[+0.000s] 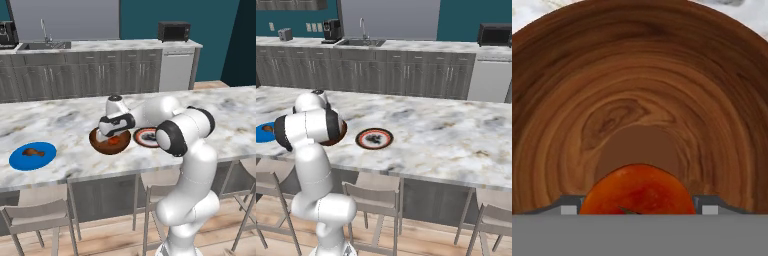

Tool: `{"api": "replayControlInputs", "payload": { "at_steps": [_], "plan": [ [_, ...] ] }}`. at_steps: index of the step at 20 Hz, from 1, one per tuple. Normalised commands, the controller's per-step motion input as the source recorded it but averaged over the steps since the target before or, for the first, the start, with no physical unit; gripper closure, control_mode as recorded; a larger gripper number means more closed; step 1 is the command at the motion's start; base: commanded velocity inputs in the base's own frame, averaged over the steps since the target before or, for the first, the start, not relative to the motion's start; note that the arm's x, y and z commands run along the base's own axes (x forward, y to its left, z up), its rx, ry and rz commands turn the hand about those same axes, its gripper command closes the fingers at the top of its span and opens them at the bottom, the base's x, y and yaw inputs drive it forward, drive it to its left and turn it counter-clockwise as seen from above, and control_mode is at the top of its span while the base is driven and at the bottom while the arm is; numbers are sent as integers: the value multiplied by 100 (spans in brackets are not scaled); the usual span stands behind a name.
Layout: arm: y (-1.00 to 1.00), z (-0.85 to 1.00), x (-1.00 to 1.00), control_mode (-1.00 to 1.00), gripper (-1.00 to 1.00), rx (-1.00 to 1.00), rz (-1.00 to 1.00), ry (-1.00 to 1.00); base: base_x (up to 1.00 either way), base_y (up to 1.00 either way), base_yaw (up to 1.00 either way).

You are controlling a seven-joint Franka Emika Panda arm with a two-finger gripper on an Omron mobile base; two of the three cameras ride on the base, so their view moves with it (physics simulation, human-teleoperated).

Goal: Pick the chicken drumstick and tomato from their plates and place them in the bowl. Then put the bowl in the fridge.

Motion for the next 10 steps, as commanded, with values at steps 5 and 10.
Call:
{"api": "replayControlInputs", "payload": {
  "at_steps": [5, 10],
  "plan": [
    [20, -5, 0, -100, -100, 1, 0, 0, 0, 0, 0],
    [12, -1, 0, -100, -100, 0, 0, 0, 0, 0, 0]
  ]
}}
